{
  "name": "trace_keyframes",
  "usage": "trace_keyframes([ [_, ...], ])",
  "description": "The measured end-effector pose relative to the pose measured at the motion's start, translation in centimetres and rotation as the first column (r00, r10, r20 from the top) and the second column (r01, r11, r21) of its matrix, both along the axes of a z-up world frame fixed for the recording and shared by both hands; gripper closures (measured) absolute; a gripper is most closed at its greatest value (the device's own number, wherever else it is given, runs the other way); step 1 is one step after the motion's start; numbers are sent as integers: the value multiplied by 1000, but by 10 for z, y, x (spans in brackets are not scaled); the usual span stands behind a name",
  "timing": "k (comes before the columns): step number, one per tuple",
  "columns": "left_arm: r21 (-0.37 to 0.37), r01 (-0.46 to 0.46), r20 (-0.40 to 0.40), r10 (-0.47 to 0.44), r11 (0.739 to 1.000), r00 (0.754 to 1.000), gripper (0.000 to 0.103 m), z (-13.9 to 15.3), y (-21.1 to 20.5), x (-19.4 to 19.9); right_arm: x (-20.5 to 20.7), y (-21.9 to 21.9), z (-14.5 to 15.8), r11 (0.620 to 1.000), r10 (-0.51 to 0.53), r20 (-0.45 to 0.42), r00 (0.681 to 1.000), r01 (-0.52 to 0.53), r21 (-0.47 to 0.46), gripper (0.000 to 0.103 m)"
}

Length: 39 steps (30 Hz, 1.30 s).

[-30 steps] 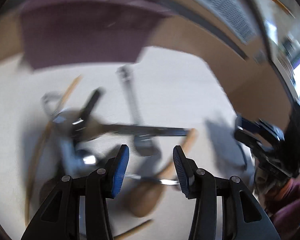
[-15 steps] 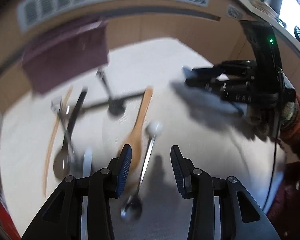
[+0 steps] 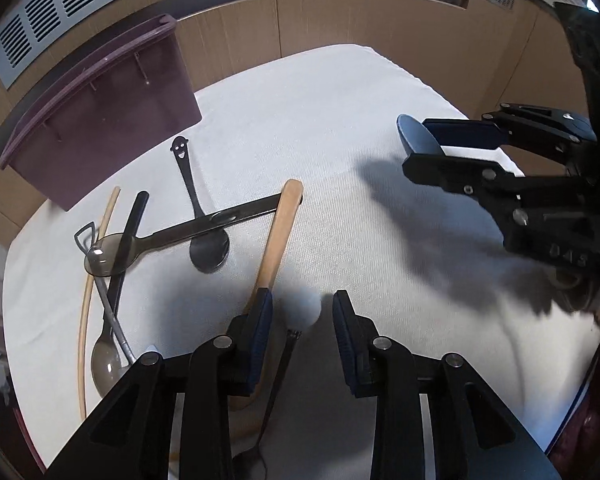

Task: Organize utensils
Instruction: 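Grasp the white ball-handled spoon with the left gripper while the right holds the blue spoon, then carry both spoons to the purple caddy and release them inside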

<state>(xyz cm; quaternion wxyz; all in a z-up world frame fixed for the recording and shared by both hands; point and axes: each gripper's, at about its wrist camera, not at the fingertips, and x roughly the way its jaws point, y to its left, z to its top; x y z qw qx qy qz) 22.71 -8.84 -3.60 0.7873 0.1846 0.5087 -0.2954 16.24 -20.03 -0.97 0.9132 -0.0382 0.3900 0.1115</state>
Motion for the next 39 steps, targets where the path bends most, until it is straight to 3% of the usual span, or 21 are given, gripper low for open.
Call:
trace_keyframes([
  [2, -6, -16, -19, 16, 1000, 1000, 80, -3, -2, 2, 0, 3, 4, 1000, 0, 10, 1000, 0, -7, 70],
  [4, -27, -40, 20, 40, 999, 999, 80, 2, 2, -3, 0, 5, 8, 1000, -2, 21, 1000, 3, -16, 70],
  [6, -85, -81, 53, 86, 993, 995, 80, 12, 13, -6, 0, 7, 13, 1000, -6, 32, 999, 6, -20, 70],
  [7, -150, -127, 73, 139, 981, 988, 80, 21, 25, -8, 1, 9, 17, 1000, -5, 38, 999, 5, -16, 70],
  [9, -267, -202, 106, 237, 942, 966, 80, 39, 46, -12, 2, 12, 25, 1000, 1, 51, 999, -1, 7, 70],
  [10, -352, -251, 126, 311, 902, 942, 80, 50, 63, -16, 4, 14, 31, 999, 7, 60, 998, -9, 33, 70],
  [13, -497, -324, 146, 446, 805, 883, 80, 69, 96, -27, 10, 23, 44, 994, 23, 73, 997, -31, 109, 70],
  [16, -529, -340, 154, 482, 778, 863, 80, 75, 109, -32, 13, 35, 51, 989, 42, 82, 996, -53, 139, 70],
  [21, -566, -361, 109, 502, 741, 858, 80, 80, 125, -31, 17, 49, 57, 986, 61, 94, 994, -75, 148, 70],
  [25, -614, -344, 113, 510, 711, 853, 80, 99, 139, -26, 21, 53, 67, 985, 69, 112, 991, -86, 152, 70],
  [27, -629, -327, 132, 511, 705, 849, 80, 116, 141, -20, 24, 53, 84, 985, 72, 162, 984, -95, 142, 71],
  [31, -671, -274, 193, 518, 689, 833, 80, 177, 146, 14, 49, 58, 153, 988, 67, 312, 948, -107, 113, 71],
  [33, -710, -282, 167, 542, 646, 823, 80, 192, 154, 34, 58, 71, 180, 991, 89, 407, 909, -122, 55, 71],
  [34, -755, -323, 90, 577, 571, 811, 80, 189, 164, 51, 59, 85, 188, 992, 116, 483, 868, -121, -22, 71],
  [35, -770, -352, 43, 592, 533, 805, 80, 181, 171, 61, 59, 99, 190, 989, 147, 538, 830, -124, -79, 71],
  [36, -770, -383, 12, 611, 511, 791, 80, 172, 176, 71, 61, 109, 188, 985, 171, 566, 806, -134, -107, 71],
  [37, -746, -435, 0, 655, 503, 756, 80, 155, 181, 82, 64, 116, 183, 983, 182, 572, 799, -148, -106, 71],
  [39, -713, -501, -29, 693, 490, 720, 80, 134, 187, 90, 74, 120, 167, 979, 198, 531, 824, -194, -64, 71],
])
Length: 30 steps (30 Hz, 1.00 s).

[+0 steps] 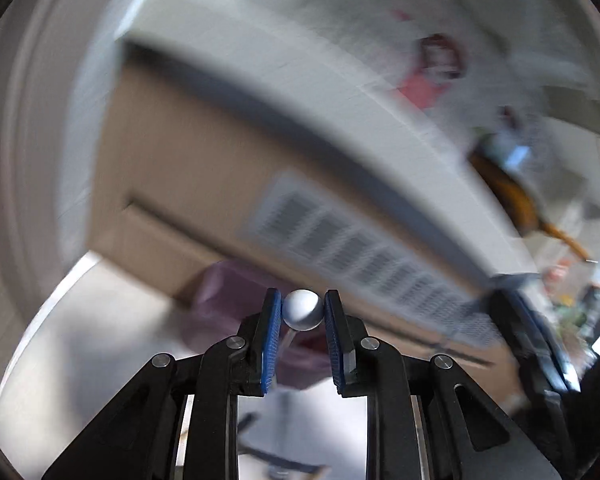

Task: Organize utensils
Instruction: 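Carry both spoons to the purple caddy and release them inside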

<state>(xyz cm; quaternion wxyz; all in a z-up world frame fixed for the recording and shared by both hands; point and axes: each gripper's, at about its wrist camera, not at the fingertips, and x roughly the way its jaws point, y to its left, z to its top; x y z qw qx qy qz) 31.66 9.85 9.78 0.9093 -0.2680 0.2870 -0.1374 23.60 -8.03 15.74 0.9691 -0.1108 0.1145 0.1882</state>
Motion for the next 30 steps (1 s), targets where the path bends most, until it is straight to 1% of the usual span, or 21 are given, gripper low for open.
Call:
trace_keyframes([
  [1, -7, 6, -31, -6, 1000, 1000, 80, -11, 3, 2, 6, -2, -12, 1000, 13, -42, 999, -12, 18, 71],
  [2, 5, 14, -40, -14, 1000, 999, 80, -14, 2, 1, 10, -4, -21, 999, 20, -69, 997, -18, 28, 71],
  [4, 86, 3, -13, -2, 996, 1000, 80, -10, -2, -9, 17, -10, -32, 1000, 7, -102, 995, -4, 28, 71],
  [5, 115, -3, 2, 3, 993, 1000, 80, -5, -5, -14, 22, -15, -37, 999, -15, -131, 991, 20, 35, 71],
  [8, 182, -6, 31, 1, 983, 1000, 80, 10, -15, -29, 31, -30, -41, 995, -30, -211, 977, 49, 85, 71],
  [9, 211, -12, 46, 2, 977, 999, 80, 14, -19, -36, 30, -35, -40, 994, -44, -213, 976, 64, 88, 71],
  [10, 252, -30, 78, 10, 967, 997, 80, 23, -25, -43, 30, -37, -39, 994, -54, -212, 976, 74, 85, 71],
  [12, 294, -56, 115, 23, 954, 993, 80, 30, -29, -55, 30, -43, -37, 992, -86, -204, 975, 103, 76, 71],
  [14, 324, -59, 124, 20, 944, 992, 80, 40, -34, -60, 29, -46, -33, 990, -100, -205, 974, 118, 78, 71],
  [18, 368, -71, 144, 19, 927, 989, 80, 56, -41, -67, 19, -58, -21, 983, -126, -186, 974, 148, 111, 71],
  [21, 388, -73, 165, 9, 919, 986, 80, 67, -46, -67, 19, -62, -7, 979, -134, -168, 977, 157, 133, 71],
  [23, 398, -70, 192, -9, 915, 981, 80, 78, -49, -62, 25, -62, 3, 976, -128, -159, 979, 153, 154, 71],
  [25, 396, -58, 223, -35, 916, 974, 80, 92, -51, -52, 33, -63, 17, 971, -117, -149, 982, 145, 189, 71],
  [27, 375, -18, 244, -80, 927, 967, 80, 101, -52, -36, 44, -65, 27, 963, -105, -132, 986, 134, 233, 71],
  [30, 358, 25, 273, -131, 933, 953, 80, 105, -55, -5, 67, -63, 31, 956, -66, -137, 988, 102, 275, 70],
])
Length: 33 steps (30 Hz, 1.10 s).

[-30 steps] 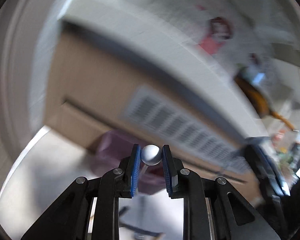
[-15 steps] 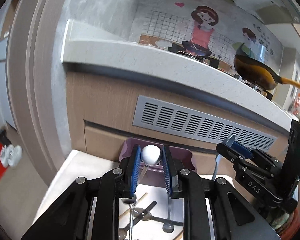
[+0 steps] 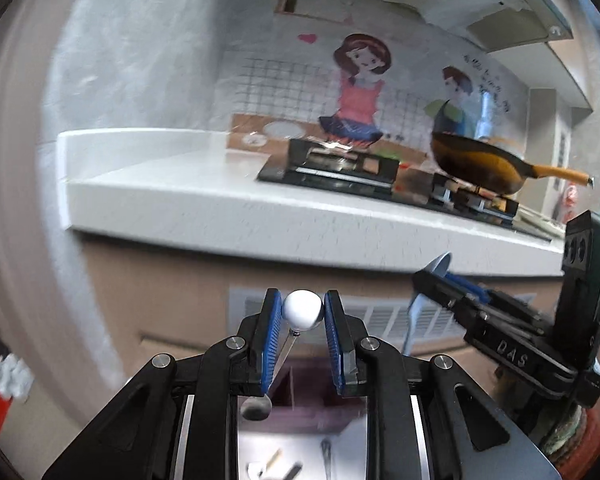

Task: Organize utensils
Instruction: 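Carry both spoons to the purple caddy and release them inside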

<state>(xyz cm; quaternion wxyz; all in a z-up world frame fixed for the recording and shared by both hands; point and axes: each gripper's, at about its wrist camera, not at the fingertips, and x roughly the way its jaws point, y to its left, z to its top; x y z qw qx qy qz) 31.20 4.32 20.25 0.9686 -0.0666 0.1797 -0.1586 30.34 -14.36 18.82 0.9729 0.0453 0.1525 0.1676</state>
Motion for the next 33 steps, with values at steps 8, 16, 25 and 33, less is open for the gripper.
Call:
trace_keyframes([
  [8, -68, 78, -105, -84, 995, 991, 80, -66, 2, 75, 45, 20, -53, 999, 6, -9, 1000, -6, -44, 70],
  [16, -94, 49, -194, -66, 994, 979, 68, -121, 10, 86, 60, 26, -115, 992, 18, -144, 989, -36, -124, 65],
  [25, -18, -51, -237, 45, 999, 970, 48, -138, 22, 13, 3, 35, -114, 960, 37, -135, 990, -73, -269, 65],
  [33, 52, -118, -354, 129, 992, 926, 45, -190, 41, -50, -17, 38, -171, 929, 193, -434, 880, -307, -209, 64],
])
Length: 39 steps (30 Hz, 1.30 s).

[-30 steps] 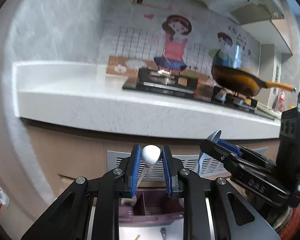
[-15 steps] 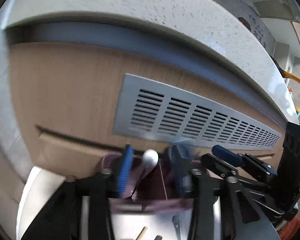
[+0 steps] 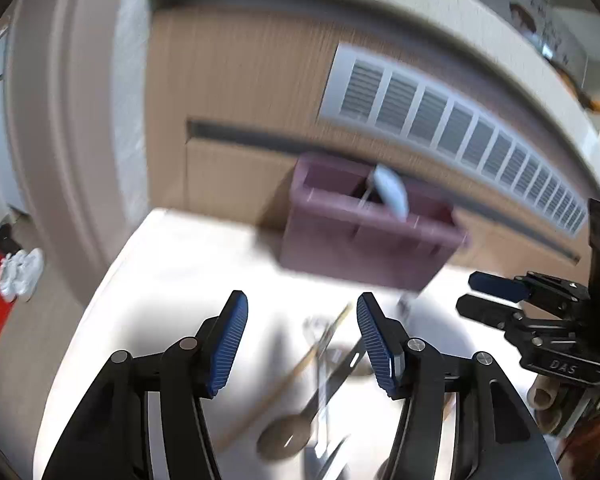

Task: Organize utensils
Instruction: 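Carry both spoons to the purple caddy and release them inside, then grasp the dark metal spoon with the right gripper while the left grasps the shovel scoop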

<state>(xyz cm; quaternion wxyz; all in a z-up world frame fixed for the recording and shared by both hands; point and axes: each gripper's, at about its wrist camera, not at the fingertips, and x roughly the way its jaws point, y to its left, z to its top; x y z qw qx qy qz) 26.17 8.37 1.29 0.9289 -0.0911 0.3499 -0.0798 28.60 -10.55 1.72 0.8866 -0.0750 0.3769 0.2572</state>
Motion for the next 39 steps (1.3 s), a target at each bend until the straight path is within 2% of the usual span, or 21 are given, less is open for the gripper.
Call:
trace_keyframes([
  [3, 58, 14, -65, -10, 998, 998, 45, -23, -9, -5, 4, 6, -38, 996, -14, -60, 998, 9, -86, 64],
  [5, 60, 28, -109, -22, 998, 994, 45, -35, -9, -7, 10, 5, -55, 996, -29, -129, 991, 18, -84, 64],
  [7, 53, 24, -121, -17, 998, 992, 45, -38, -9, -7, 13, 2, -64, 999, -22, -187, 982, 12, -50, 64],
  [9, 57, 21, -128, -14, 998, 992, 45, -39, -8, -8, 7, -1, -65, 1000, -13, -212, 977, 11, -11, 64],
  [14, 39, 26, -147, -20, 999, 989, 45, -44, -8, -3, -24, -13, -67, 1000, 1, -238, 971, -2, -8, 64],
  [20, 28, 31, -167, -26, 999, 986, 45, -47, -11, 0, -63, 7, -60, 988, 121, -283, 951, -142, -55, 63],
  [26, 34, 13, -167, -7, 999, 986, 45, -45, -8, -1, -47, 28, -43, 985, 111, -111, 988, -124, -121, 64],
  [29, 28, 1, -168, 3, 1000, 986, 45, -43, -5, -3, -17, 39, -50, 986, 48, -94, 994, -62, -158, 64],
  [34, 15, -9, -168, 11, 1000, 986, 45, -40, 1, -6, 17, 42, -65, 980, -76, -131, 988, 50, -191, 64],
  [36, 11, -10, -169, 11, 1000, 986, 45, -39, 2, -7, 17, 36, -67, 985, -79, -137, 987, 55, -165, 68],
  [38, 10, -10, -170, 11, 1000, 985, 45, -38, 2, -8, 10, 26, -65, 985, -84, -139, 987, 62, -159, 85],
  [39, 10, -10, -171, 11, 1000, 985, 45, -38, 1, -7, 5, 19, -63, 985, -89, -140, 986, 67, -157, 88],
])
